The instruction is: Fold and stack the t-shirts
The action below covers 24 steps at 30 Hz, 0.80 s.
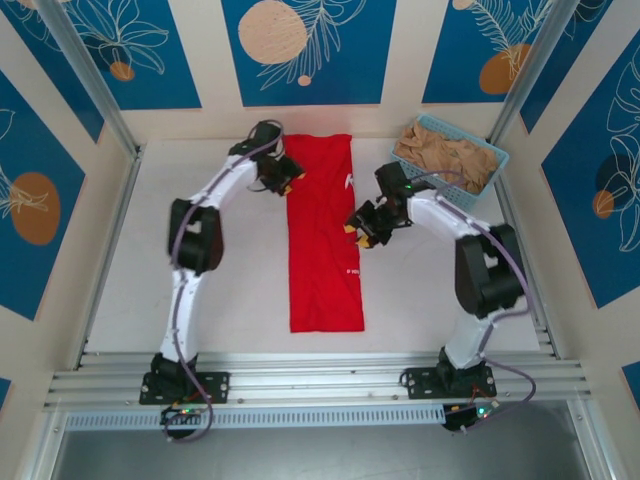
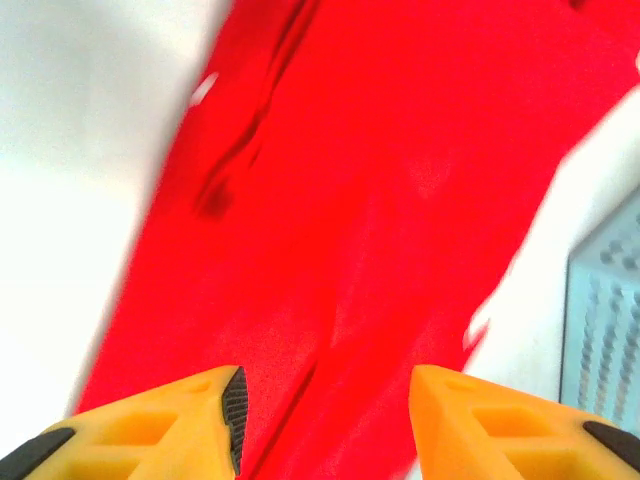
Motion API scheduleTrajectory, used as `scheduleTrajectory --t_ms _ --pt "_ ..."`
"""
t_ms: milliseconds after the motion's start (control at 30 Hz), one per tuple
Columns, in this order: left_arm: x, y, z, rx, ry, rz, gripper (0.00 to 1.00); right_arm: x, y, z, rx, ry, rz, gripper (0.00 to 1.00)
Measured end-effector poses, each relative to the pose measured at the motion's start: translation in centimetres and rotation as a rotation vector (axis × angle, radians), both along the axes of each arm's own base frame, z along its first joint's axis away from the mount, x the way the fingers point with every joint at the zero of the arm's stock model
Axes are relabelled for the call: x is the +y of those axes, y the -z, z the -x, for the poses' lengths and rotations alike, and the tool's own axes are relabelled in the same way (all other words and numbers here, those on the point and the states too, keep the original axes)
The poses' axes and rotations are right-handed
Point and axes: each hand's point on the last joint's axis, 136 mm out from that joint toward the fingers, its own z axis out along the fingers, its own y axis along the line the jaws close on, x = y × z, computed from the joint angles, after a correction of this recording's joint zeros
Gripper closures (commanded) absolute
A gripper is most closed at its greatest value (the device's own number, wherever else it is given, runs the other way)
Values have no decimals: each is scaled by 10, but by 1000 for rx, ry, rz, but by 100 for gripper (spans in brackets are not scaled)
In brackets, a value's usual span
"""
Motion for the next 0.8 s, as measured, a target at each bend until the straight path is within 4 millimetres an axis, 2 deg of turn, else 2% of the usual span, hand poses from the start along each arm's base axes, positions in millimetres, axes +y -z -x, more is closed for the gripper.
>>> scheduleTrajectory --t_ms 100,167,233,267,333,400,433,533,667,800 --pt "16 -32 79 8 31 -17 55 -11 -16 23 -51 -35 -2 57" --pt "17 -35 137 24 71 -18 55 -16 -11 45 -36 -64 -2 56" --pt "11 -14 202 91 135 -25 52 -19 5 76 21 -103 3 54" --pt "8 -1 227 130 163 -32 51 -20 12 90 49 -119 6 54" --pt "6 36 281 239 224 -64 49 -21 28 123 107 -166 15 53" --pt "12 63 317 328 254 -104 48 -19 37 149 144 -211 17 53" --pt "16 73 329 361 259 -119 48 -18 40 160 155 -232 19 53" --pt "18 83 344 389 259 -105 48 -12 47 186 167 -283 26 52" --pt "6 81 345 369 289 -68 50 -10 57 209 182 -304 44 52" --pt "-11 78 347 340 328 -20 58 -16 72 222 206 -274 72 52"
